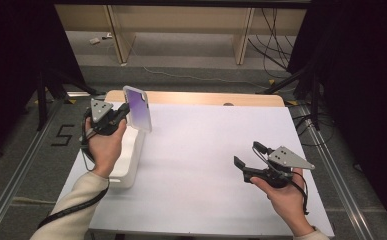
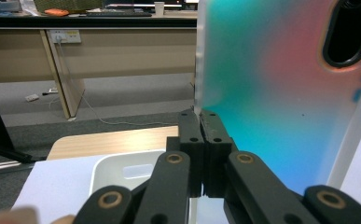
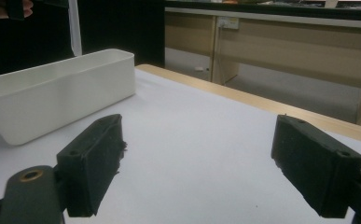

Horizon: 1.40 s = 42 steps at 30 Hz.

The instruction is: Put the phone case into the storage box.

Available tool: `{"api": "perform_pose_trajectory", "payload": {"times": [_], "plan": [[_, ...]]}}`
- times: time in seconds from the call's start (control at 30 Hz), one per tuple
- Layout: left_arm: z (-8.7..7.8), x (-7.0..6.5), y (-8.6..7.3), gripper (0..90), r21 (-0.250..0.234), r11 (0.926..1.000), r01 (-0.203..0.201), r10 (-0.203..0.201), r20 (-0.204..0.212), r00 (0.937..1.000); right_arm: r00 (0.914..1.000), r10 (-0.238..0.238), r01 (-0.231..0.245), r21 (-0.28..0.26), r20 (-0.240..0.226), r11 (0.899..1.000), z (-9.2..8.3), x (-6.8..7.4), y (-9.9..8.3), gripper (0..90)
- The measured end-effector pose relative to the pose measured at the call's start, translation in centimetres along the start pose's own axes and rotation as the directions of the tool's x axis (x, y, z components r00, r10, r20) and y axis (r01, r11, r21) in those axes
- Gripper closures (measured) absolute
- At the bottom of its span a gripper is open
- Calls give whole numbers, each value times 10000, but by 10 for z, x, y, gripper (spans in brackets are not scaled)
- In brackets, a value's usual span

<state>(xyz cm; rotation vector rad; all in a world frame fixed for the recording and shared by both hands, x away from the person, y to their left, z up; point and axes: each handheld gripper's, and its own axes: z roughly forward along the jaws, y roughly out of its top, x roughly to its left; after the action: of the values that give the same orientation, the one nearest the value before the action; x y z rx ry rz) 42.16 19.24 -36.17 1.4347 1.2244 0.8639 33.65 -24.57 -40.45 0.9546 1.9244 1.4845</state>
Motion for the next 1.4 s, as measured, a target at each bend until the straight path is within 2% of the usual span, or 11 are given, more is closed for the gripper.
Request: {"api": "perform_pose_trajectory", "payload": {"times": [0.27, 0.7, 0.83, 1.1, 1.33, 1.4], "plan": [[0, 5, 1, 886, -71, 10000, 61, -61, -125, 9999, 9999, 74, -74, -12, -90, 10000, 1, -1, -1, 179], [2, 14, 2, 886, -36, 9999, 162, -163, -322, 9993, 10000, -50, 50, 4, 55, 10000, 0, -2, -2, 181], [2, 17, 3, 886, -37, 9997, 251, -252, -400, 9989, 9999, 112, -112, 14, 30, 9999, 0, -1, -3, 181], [3, 22, 3, 886, -42, 9995, 320, -321, -544, 9980, 9999, 75, -75, 20, 149, 10000, -1, -2, -4, 182], [3, 27, 5, 886, -73, 9993, 369, -373, -709, 9968, 10000, 78, -78, -7, 34, 10000, -1, -3, -5, 183], [2, 29, 5, 886, -62, 9992, 394, -398, -746, 9964, 9999, 43, -47, 357, 111, 9994, -4, -3, -5, 184]]}}
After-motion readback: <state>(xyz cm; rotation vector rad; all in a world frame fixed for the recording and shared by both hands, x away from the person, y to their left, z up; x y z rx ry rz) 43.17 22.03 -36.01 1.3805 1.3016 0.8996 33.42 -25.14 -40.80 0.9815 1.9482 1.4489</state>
